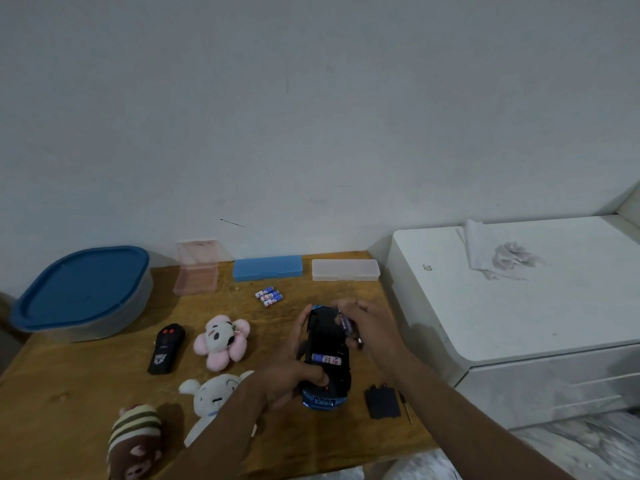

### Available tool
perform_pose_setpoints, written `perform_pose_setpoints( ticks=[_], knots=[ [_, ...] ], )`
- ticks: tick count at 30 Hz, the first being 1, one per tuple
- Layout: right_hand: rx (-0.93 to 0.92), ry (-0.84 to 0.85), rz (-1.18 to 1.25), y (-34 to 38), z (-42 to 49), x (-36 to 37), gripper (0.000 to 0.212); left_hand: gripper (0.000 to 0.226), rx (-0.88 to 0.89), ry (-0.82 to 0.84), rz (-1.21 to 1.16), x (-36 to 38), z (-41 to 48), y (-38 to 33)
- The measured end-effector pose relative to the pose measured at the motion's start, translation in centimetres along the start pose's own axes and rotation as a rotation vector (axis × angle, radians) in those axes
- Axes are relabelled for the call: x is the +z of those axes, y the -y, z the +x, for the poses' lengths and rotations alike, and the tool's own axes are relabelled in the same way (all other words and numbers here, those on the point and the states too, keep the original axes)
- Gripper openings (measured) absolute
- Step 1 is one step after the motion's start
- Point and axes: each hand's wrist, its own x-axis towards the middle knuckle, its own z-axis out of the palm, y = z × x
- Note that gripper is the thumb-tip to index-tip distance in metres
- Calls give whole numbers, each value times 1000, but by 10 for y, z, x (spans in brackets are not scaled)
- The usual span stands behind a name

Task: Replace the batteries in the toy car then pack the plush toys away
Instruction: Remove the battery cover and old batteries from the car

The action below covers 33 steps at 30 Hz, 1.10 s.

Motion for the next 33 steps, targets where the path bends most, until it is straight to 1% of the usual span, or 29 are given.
perform_pose_setpoints(
  ticks=[2, 3, 5, 7, 11, 14, 18, 21, 26, 28, 33],
  knots=[
    [144, 13, 315, 5, -1, 4, 21, 117, 9, -25, -8, 0, 1, 3],
    [194, 14, 404, 8, -3, 5, 20, 118, 12, -35, -14, 1, 1, 5],
    [260, -4, 462, 11, -4, 7, 18, 118, 19, -57, -21, 1, 0, 6],
    [291, -17, 403, 12, -6, 8, 21, 118, 33, -89, -16, 1, -1, 6],
    [312, -13, 209, 15, -13, 7, 30, 119, 91, -153, -18, -1, 0, 6],
    [320, -50, 112, 18, -17, 9, 27, 119, 136, -220, -14, -4, 2, 9],
    [263, -65, -246, 20, -18, 13, 18, 113, 213, -333, -3, -4, 1, 10],
    [198, -78, -413, 22, -19, 17, 20, 114, 257, -422, 94, 1, -1, 6],
    [205, -82, -426, 27, -19, 21, 26, 120, 311, -487, 208, 9, -1, 0],
    [226, -87, -407, 28, -19, 24, 23, 124, 311, -506, 216, 10, 1, -2],
    [285, -107, -301, 23, -14, 28, 13, 122, 338, -507, 233, 12, 2, -5]
  ],
)
